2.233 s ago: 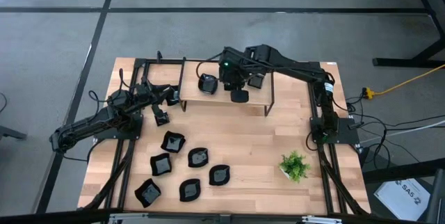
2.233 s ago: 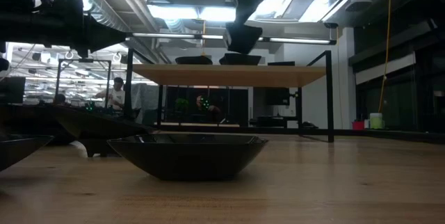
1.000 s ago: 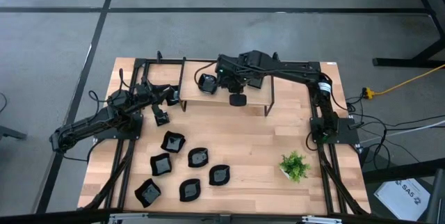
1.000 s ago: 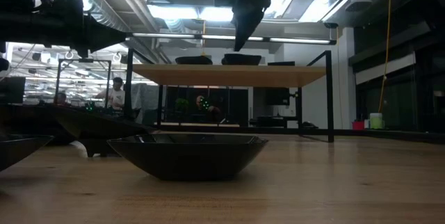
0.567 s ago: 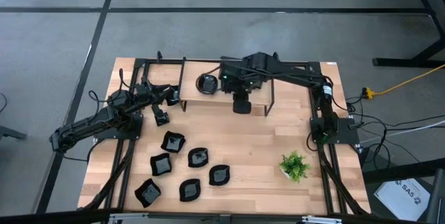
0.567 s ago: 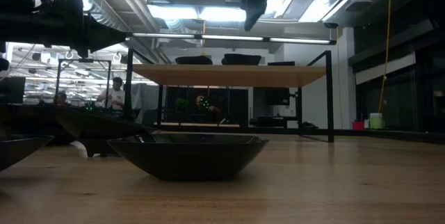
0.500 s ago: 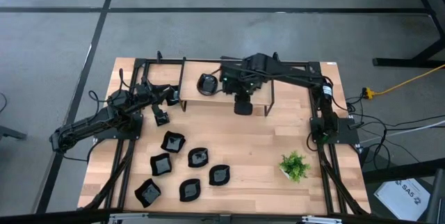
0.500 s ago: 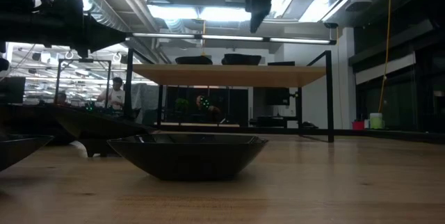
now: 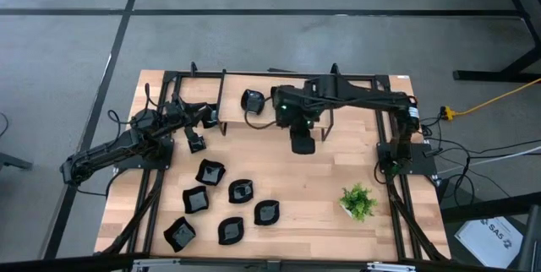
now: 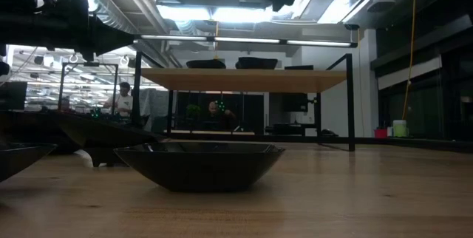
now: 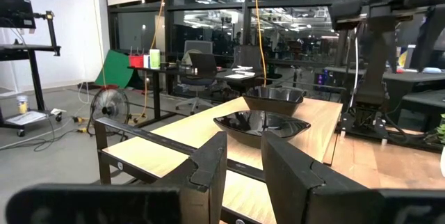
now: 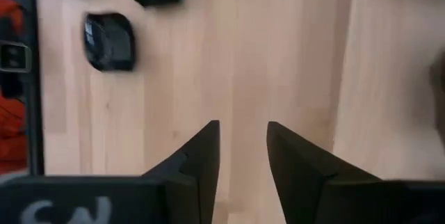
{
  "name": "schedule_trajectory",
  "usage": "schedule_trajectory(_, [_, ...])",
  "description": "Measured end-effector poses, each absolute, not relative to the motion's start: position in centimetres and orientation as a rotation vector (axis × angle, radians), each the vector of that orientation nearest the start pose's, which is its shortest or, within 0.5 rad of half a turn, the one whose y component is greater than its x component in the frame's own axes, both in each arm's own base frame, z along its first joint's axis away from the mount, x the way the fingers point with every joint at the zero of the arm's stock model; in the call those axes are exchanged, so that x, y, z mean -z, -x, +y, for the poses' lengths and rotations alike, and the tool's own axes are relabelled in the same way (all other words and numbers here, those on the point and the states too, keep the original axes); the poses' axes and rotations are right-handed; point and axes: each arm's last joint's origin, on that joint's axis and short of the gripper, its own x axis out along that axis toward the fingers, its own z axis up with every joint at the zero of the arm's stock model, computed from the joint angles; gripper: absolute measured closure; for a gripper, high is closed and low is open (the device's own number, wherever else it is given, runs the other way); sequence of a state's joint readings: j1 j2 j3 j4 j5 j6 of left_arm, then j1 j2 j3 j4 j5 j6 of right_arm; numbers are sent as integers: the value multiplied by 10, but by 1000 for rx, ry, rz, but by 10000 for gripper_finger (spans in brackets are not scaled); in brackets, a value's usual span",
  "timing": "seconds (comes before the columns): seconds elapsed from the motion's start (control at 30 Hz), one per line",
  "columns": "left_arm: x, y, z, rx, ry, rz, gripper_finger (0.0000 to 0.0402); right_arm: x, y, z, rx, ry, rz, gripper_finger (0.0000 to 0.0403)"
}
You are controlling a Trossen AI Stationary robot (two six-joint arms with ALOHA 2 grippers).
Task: Pick & Place Mini shaped plates
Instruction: Stack the leaf-shaped plate on top of the leaf-shaped plate on the shelf
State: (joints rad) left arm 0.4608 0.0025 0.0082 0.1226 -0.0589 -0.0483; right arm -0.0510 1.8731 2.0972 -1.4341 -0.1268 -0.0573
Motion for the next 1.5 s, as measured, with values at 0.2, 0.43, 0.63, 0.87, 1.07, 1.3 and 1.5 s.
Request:
schedule_trajectory(0.2, [-178, -86, 44, -516, 21, -140, 315, -350, -361, 20, -191, -5, 1127, 283])
schedule_trajectory(0.43, [-178, -86, 44, -516, 21, -140, 315, -302, -372, 61, -313, 2, 1069, 283])
schedule_trajectory(0.63, [-178, -86, 44, -516, 21, -140, 315, -278, -374, 97, -564, 18, 949, 283])
schedule_trajectory(0.87, [-178, -86, 44, -515, 21, -140, 315, -258, -371, 122, -671, 38, 862, 283])
schedule_trajectory(1.07, [-178, -86, 44, -516, 21, -140, 315, -243, -369, 125, -704, 177, 811, 283])
schedule_trajectory(1.3, [-178, -86, 44, -515, 21, -140, 315, -233, -370, 123, -672, 331, 782, 283])
schedule_trajectory(1.5, [-178, -86, 44, -516, 22, -139, 315, -223, -373, 142, -715, 355, 754, 283])
